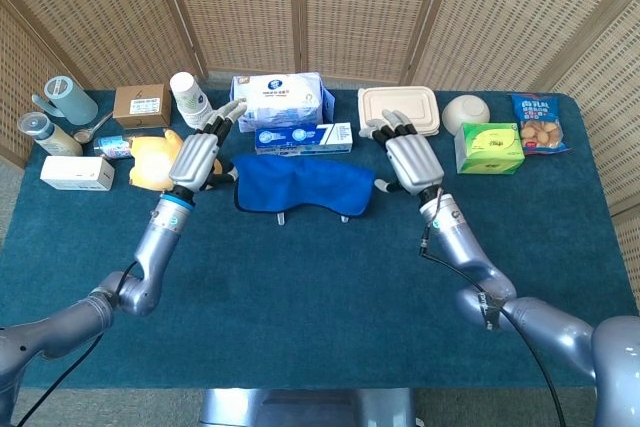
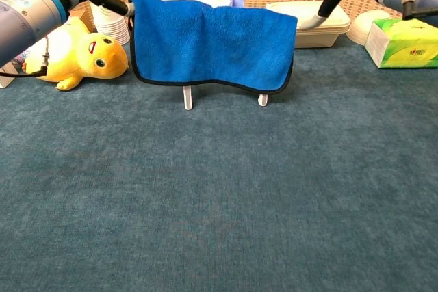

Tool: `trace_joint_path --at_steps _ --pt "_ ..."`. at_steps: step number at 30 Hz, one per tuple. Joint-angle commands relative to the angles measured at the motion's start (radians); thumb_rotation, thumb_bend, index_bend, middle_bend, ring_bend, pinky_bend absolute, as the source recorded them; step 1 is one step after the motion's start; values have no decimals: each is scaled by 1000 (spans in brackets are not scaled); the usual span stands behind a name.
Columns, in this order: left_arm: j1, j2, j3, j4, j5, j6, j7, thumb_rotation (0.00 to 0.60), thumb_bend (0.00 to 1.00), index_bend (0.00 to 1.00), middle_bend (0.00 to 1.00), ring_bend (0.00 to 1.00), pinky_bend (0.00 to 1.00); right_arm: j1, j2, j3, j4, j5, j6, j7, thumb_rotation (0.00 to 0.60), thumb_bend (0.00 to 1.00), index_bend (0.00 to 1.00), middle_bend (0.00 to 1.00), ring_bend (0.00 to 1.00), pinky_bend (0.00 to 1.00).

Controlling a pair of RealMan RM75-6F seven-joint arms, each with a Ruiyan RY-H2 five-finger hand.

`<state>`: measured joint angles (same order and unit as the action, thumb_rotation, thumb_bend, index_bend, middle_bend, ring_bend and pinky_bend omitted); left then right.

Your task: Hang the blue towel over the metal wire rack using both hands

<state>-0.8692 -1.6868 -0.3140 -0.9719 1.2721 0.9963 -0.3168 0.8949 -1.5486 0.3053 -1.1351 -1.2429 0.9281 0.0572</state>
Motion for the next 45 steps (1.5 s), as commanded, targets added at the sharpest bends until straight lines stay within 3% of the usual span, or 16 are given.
trace_joint_path --at_steps 1,7,11,19,26,35,45 --pt "1 29 29 1 18 -9 82 600 513 0 0 0 0 6 13 -29 8 -27 0 -63 600 79 112 103 0 0" --pt "1 64 56 -17 28 -13 209 600 417 0 0 0 0 8 22 -58 25 -66 21 -144 600 40 42 57 0 0" --pt "4 91 63 -56 19 -23 279 600 378 0 0 0 0 3 28 -53 12 -62 31 -152 600 33 34 52 0 0" --pt "9 132 70 -131 -23 -32 456 600 206 0 0 0 0 -5 54 -47 -21 -53 41 -177 600 33 26 48 0 0" --pt "12 186 64 -217 -69 -42 570 600 166 0 0 0 0 -18 92 -47 -64 -39 41 -203 600 13 10 48 0 0" --pt "99 256 33 -389 -42 90 402 600 159 0 0 0 0 -69 172 -37 -181 -8 71 -191 600 0 54 55 0 0" --pt "272 420 77 -680 -24 225 287 600 161 24 0 0 0 -192 277 -37 -333 -35 216 -89 600 0 155 129 9 4"
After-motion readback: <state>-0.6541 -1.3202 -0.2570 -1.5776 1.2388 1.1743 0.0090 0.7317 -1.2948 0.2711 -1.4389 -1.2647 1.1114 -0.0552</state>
